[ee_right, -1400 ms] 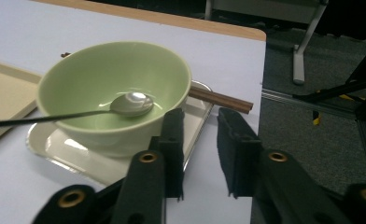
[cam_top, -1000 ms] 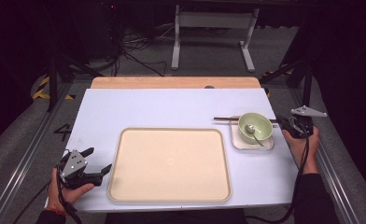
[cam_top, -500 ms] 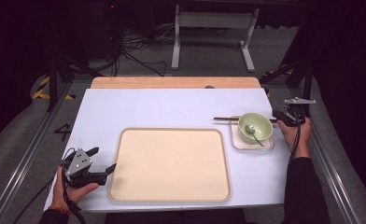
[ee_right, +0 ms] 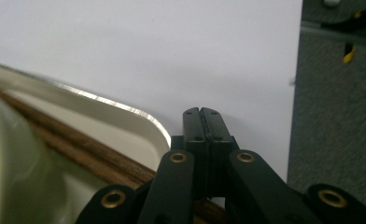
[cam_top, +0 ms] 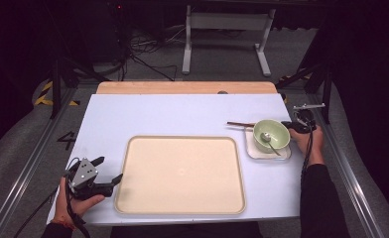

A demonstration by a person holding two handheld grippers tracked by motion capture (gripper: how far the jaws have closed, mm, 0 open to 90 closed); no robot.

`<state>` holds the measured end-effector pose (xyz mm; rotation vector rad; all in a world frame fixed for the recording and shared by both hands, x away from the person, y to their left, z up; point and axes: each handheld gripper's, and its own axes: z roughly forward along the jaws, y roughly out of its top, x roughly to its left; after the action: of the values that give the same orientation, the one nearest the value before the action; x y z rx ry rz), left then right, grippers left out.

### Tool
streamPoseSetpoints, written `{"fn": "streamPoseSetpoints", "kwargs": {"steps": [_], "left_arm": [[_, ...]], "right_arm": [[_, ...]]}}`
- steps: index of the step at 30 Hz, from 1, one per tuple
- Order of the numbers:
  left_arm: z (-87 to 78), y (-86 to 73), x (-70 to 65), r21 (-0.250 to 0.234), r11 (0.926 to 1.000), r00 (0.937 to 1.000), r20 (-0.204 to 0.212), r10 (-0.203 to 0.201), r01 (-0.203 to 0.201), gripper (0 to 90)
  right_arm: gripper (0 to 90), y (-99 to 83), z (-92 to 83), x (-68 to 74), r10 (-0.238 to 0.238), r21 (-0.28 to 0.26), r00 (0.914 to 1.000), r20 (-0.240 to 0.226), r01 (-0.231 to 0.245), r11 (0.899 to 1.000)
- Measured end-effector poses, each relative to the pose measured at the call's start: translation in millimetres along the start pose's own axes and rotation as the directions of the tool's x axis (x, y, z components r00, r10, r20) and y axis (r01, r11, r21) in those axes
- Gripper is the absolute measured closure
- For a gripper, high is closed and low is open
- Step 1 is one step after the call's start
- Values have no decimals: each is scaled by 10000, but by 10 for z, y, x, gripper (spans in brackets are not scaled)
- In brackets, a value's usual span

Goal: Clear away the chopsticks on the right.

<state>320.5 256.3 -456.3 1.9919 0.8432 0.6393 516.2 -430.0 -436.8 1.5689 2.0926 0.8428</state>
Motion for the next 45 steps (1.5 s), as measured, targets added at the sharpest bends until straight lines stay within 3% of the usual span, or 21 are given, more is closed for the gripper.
{"fn": "streamPoseSetpoints", "kwargs": {"steps": [4, 12, 16, 21, 26, 29, 34, 45], "left_arm": [[-22, 15, -1, -107, 9999, 10000, 50, 78, -77, 147], [-2, 16, 0, -17, 10000, 9999, 122, 97, -97, 146], [14, 23, -8, 53, 9998, 9997, 156, 164, -165, 144], [3, 19, -54, 167, 9990, 9991, 90, 419, -421, 141], [-25, 11, -49, 90, 9993, 9993, 58, 365, -366, 141], [-33, 12, -56, 64, 9989, 9989, 22, 467, -467, 141], [-52, 4, -37, 8, 9992, 9992, -43, 399, -399, 142], [-51, -2, -42, -17, 9993, 9992, 123, 371, -370, 140]], "right_arm": [[900, -78, -82, -10, 78, 158, 9998, -171, -75, 9998], [900, -298, -223, -1, 267, -145, 9986, -458, -274, 9995], [891, -334, -288, 49, -39, -79, 9999, -127, 38, 10000], [842, -382, -380, 19, -129, -679, 9999, 61, 133, 9976], [786, -405, -548, -58, -66, -1633, 9988, -494, -15, 9866], [796, -405, -576, -50, -384, -1552, 9961, -798, 256, 9876], [780, -411, -552, -47, -437, -1293, 9905, -1304, 267, 9913], [756, -411, -518, -45, -399, -1155, 9880, -1492, 227, 9930]]}}
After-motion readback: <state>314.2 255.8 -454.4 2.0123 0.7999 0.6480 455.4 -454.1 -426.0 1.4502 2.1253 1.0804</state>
